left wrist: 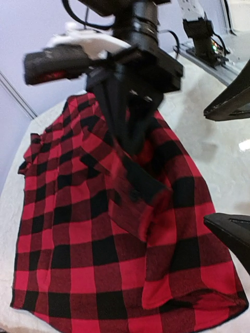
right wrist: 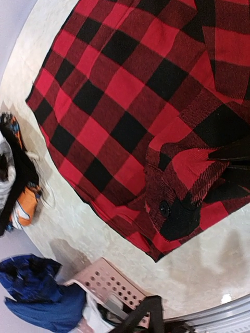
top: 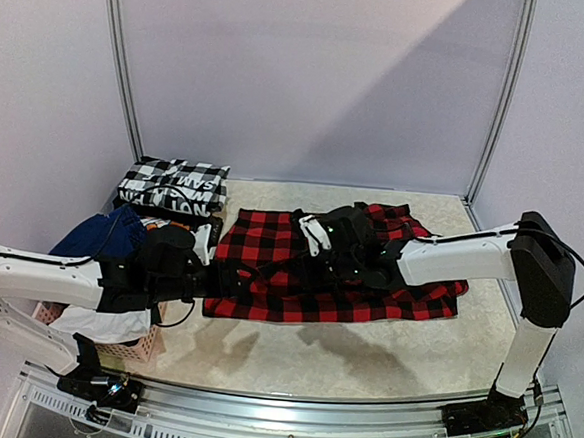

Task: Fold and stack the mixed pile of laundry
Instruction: Fold the flattened shirt at the center of the board.

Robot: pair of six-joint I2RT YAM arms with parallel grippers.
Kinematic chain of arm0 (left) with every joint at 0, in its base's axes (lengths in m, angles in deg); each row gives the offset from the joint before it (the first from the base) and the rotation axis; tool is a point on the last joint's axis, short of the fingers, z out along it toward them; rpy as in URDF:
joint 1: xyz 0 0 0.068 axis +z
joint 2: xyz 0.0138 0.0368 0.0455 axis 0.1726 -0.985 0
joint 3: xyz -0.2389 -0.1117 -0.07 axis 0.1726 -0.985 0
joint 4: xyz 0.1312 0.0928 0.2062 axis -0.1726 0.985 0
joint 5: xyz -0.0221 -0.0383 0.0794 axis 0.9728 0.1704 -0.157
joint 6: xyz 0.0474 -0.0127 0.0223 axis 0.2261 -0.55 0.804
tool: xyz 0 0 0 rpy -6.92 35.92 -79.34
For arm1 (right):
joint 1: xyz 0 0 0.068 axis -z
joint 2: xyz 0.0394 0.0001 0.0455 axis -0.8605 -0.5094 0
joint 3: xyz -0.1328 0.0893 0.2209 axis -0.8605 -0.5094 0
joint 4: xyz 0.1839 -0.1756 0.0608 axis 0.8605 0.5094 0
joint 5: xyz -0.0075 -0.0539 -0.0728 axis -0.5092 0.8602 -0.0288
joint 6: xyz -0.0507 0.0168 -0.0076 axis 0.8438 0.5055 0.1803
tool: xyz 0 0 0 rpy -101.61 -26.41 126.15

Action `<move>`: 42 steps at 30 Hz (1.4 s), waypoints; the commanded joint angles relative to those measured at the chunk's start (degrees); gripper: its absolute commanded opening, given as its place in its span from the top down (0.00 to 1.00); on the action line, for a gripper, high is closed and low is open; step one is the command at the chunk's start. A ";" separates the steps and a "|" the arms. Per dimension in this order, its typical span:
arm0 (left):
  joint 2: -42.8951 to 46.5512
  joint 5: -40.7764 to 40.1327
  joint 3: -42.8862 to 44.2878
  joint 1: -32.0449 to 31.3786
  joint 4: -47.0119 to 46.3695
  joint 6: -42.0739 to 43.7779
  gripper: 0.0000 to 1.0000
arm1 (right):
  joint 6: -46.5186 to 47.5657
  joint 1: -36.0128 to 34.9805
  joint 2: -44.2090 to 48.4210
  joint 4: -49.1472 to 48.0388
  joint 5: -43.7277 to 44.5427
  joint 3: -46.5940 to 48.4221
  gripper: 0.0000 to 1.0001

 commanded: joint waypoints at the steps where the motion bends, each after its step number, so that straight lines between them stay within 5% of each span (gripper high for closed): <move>1: -0.59 2.63 -0.76 1.02 -4.18 -2.96 0.38 | 1.29 -1.69 -2.20 -2.08 -2.66 -1.57 0.92; 16: -4.10 -0.44 -0.18 1.05 7.43 -0.40 0.40 | 1.18 -3.14 3.64 7.64 -10.14 -9.24 0.24; 42: -27.57 2.71 5.91 3.06 -10.67 0.30 0.52 | -8.35 -3.17 27.77 7.92 1.01 -25.22 0.19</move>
